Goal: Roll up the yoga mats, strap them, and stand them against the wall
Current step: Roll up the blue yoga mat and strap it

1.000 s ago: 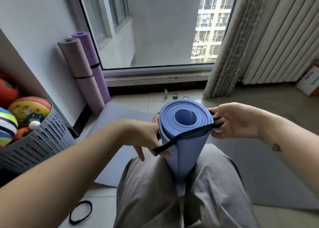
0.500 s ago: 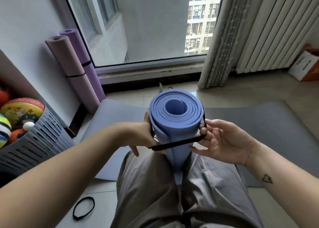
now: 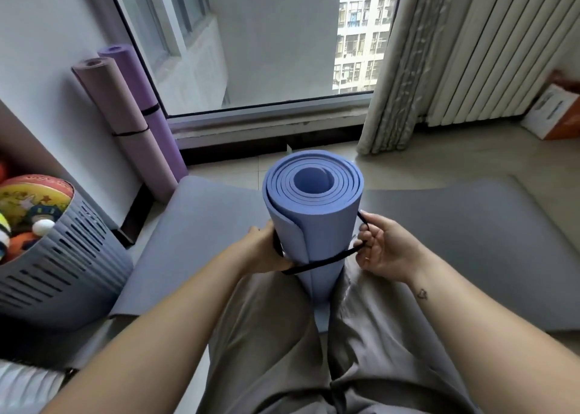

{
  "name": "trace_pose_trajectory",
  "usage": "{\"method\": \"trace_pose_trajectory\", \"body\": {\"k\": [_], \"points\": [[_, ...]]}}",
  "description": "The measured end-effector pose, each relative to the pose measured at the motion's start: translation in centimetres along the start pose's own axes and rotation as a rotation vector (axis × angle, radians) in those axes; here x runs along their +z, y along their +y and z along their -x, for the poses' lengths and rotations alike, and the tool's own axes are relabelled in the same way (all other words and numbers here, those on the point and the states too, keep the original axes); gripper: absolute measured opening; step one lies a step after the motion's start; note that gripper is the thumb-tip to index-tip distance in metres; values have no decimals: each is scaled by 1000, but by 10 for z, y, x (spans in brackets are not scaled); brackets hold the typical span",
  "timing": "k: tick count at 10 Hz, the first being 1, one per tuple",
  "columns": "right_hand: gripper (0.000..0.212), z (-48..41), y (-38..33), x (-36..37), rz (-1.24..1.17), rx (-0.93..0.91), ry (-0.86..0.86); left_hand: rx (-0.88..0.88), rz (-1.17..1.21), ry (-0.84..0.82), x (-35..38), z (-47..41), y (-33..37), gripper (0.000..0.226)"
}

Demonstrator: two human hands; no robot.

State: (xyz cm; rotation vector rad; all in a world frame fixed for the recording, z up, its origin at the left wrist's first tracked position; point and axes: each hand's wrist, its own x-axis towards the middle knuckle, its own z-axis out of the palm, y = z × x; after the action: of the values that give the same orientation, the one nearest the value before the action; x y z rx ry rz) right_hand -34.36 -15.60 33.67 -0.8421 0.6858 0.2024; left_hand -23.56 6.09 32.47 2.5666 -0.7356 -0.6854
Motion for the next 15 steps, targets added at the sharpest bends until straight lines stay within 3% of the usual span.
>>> {"method": "trace_pose_trajectory", "body": {"k": [1, 2, 4, 5, 6, 7, 8, 9, 10, 11, 12, 13, 14, 15], "points": [[21, -5, -9, 10, 21, -12, -35, -34, -90, 11, 0, -15, -5, 88], [18, -8, -29, 17, 71, -10, -74, -46, -143, -12, 8, -31, -20, 78], [28, -12, -75, 41, 337, -16, -174, -23, -101, 50, 4, -19, -11, 89], [14, -17, -81, 39, 465, 20, -167, 2, -150, -4, -10, -18, -13, 49], [15, -20, -77, 23, 673, 30, -59, -9, -151, -1, -37, -3, 3, 48], [18, -16, -63, 15, 790, -85, -8, -77, -278, 19, -50, 18, 26, 40], [19, -8, -45, 15, 761, -165, 36, -111, -445, 43, -33, 39, 35, 30], [16, 4, -30, 17, 680, -206, 81, -74, -349, -30, -11, 68, 44, 44], [11, 18, -17, 23, 768, -239, 130, 55, -465, 2, 12, 84, 58, 45], [16, 28, 5, 23, 1000, -346, 187, 70, -650, 131, 21, 90, 67, 43], [20, 43, 30, 13, 1201, -670, 305, 103, -711, 242, 25, 95, 66, 36], [12, 54, 48, 9, 1437, -1194, 178, 209, -663, 322, 29, 97, 56, 26], [33, 49, 55, 8, 1768, -1397, -43, 268, -622, 315, 33, 95, 45, 29], [26, 42, 49, 12, 1987, -1413, -41, 281, -581, 320, 27, 98, 50, 23]]}}
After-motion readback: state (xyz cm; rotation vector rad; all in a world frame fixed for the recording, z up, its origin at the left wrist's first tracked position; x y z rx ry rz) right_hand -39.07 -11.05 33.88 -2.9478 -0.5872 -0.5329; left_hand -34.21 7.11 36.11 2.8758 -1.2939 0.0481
